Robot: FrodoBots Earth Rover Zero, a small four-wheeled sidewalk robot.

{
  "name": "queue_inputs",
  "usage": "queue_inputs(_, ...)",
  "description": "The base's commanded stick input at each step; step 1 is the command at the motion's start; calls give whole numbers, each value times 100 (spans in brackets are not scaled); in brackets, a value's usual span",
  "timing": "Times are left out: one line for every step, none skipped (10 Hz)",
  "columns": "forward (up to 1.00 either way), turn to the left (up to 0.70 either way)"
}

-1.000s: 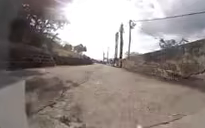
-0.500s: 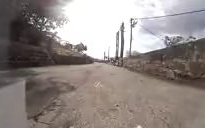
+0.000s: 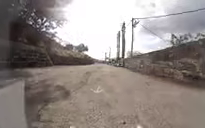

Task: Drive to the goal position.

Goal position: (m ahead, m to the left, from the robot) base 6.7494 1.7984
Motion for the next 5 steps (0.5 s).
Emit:
queue_inputs(100, 0)
queue_inputs(100, 0)
queue_inputs(100, 0)
queue_inputs(100, 0)
queue_inputs(100, 0)
